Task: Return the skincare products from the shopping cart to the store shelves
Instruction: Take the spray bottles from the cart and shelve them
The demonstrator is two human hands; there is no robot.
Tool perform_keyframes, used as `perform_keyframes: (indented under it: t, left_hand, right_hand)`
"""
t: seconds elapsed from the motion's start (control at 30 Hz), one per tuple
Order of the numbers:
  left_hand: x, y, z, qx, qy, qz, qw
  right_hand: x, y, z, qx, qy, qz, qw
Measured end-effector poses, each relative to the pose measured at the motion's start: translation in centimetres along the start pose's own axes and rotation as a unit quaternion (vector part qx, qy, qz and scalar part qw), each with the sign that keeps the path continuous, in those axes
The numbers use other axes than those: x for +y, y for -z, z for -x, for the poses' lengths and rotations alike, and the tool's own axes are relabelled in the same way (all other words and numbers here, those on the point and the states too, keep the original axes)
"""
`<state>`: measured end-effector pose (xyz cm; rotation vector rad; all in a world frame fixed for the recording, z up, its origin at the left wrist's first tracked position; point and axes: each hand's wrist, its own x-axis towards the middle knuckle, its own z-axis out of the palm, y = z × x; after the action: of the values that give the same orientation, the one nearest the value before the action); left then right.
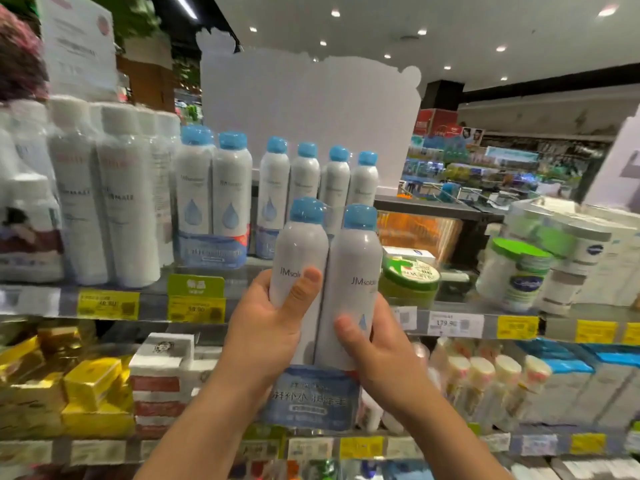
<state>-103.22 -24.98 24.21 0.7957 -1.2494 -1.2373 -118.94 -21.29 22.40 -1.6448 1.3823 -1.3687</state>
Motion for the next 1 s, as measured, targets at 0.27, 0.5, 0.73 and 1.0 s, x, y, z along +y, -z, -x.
perform_keyframes:
  t: [0.27, 0.5, 0.73, 1.0]
  left_hand:
    - [1.8, -1.4, -6.3, 0.045, -0.067, -0.071, 0.994]
    - [4.4, -0.8, -10.7, 0.066, -0.103, -0.166, 0.979]
    - [5.1, 0.1, -12.8, 0.1, -0.152, -0.273, 0.945]
    - [2.0, 2.6, -13.6, 0.112, -0.123, -0.387, 0.907]
  right_hand:
    - [0.9, 2.5, -7.4, -0.055, 0.067, 0.026, 0.996]
    - [-1.1, 3.3, -12.5, -0.082, 0.097, 0.0, 0.992]
    - [-1.6, 2.9, -16.8, -0.079, 0.094, 0.002, 0.992]
    - [0.2, 0.6, -19.2, -0.061, 0.079, 0.073, 0.992]
